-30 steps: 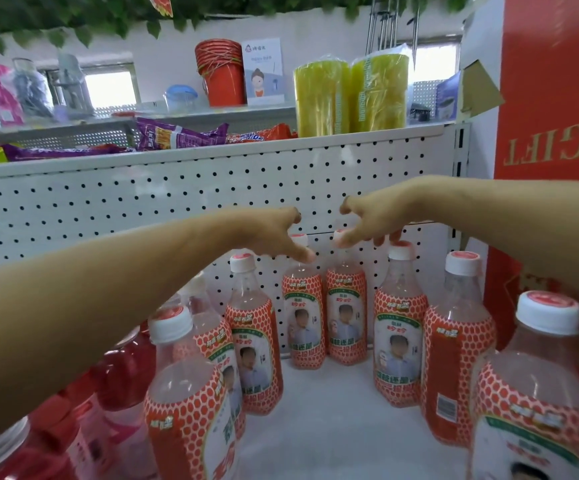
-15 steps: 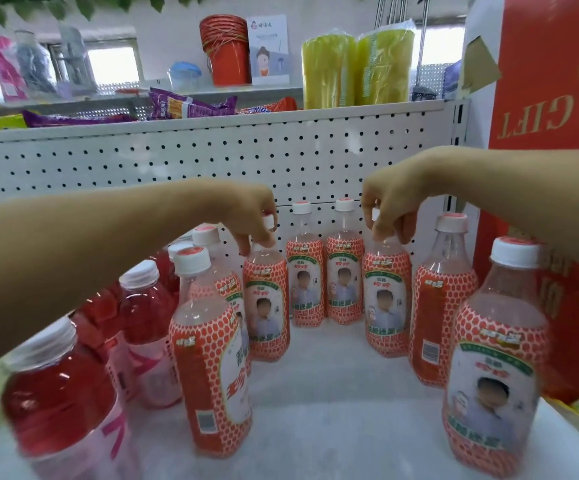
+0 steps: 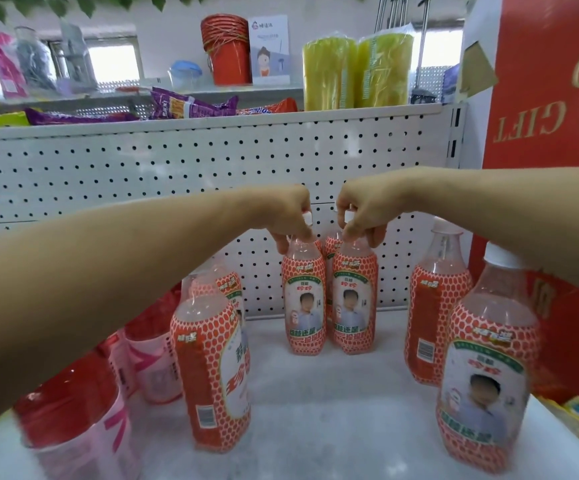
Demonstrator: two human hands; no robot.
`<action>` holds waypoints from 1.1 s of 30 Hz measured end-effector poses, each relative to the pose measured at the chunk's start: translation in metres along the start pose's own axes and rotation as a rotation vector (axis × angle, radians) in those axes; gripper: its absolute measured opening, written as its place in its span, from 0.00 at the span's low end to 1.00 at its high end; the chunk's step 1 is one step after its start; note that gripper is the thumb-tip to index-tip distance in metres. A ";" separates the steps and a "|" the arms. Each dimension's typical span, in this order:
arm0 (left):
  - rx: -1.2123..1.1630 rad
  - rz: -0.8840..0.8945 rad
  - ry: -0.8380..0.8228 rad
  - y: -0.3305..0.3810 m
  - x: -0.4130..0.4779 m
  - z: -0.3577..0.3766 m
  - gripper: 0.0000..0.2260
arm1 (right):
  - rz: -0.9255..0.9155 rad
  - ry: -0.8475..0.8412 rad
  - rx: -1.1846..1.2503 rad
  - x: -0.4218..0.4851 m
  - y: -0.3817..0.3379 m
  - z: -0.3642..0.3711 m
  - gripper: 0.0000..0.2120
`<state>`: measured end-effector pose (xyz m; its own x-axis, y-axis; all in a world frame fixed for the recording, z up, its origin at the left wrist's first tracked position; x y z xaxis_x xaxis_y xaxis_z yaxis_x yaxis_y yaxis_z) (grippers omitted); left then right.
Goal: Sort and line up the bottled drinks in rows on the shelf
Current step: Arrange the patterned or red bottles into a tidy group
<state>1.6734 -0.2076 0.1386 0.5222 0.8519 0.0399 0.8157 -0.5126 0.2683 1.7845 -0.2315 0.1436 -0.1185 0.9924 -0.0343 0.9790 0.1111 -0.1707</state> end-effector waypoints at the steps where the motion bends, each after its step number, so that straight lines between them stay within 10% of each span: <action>1: 0.000 0.001 0.006 0.001 0.000 0.001 0.15 | -0.005 0.007 0.002 0.000 0.000 0.000 0.10; 11: 0.048 -0.026 0.010 0.009 -0.014 0.001 0.26 | 0.052 -0.064 -0.050 -0.014 -0.001 -0.004 0.31; 18: 0.329 0.241 0.412 0.052 -0.072 -0.007 0.27 | -0.022 0.065 -0.240 -0.061 -0.021 -0.006 0.35; 33: 0.099 0.182 1.229 -0.023 -0.195 0.047 0.23 | -0.125 1.198 0.185 -0.201 0.011 0.024 0.17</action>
<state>1.5647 -0.3669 0.0790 0.0946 0.2762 0.9564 0.7992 -0.5939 0.0925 1.8150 -0.4316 0.1246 0.1135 0.4079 0.9059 0.9218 0.2968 -0.2492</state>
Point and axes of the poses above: each hand's wrist, its own x-axis towards the middle knuckle, its own z-axis out of the palm, y = z × x, the point moved 8 cm from there along x, towards the middle knuckle, and after that the axes turned 1 degree about -z, right-handed, at the moved point
